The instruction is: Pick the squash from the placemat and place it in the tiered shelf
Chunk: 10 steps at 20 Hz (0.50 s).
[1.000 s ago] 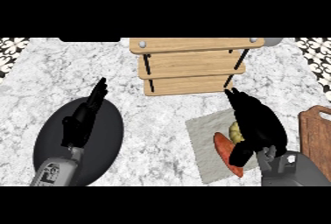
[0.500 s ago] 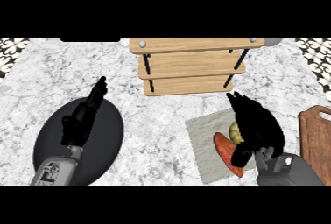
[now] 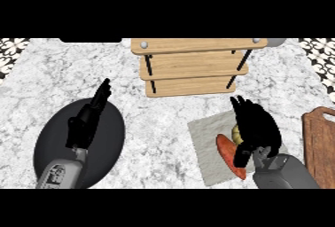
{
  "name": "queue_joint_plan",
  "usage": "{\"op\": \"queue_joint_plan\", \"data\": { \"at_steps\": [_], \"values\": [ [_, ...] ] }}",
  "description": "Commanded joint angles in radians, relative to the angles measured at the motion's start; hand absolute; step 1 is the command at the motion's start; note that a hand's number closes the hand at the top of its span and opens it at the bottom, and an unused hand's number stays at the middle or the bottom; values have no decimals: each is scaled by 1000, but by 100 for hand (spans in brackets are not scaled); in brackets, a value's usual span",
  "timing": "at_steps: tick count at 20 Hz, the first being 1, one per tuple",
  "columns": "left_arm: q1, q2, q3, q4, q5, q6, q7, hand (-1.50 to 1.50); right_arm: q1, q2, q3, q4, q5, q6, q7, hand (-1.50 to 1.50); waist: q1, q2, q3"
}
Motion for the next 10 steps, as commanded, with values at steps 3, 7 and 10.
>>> {"op": "queue_joint_plan", "data": {
  "at_steps": [3,7,10],
  "values": [
    [63,29,27,-12,3,-54,-58,0,30,-23,-51,87,66,-44,-103,-150,2,0,0],
    [-48,2,67,125,-19,-37,-84,0,66,1,-67,52,98,-35,-106,-150,-4,1,0],
    [11,-12,38,24,-37,-48,-57,0,52,35,-86,76,126,-21,-132,-150,0,0,0]
  ]
}}
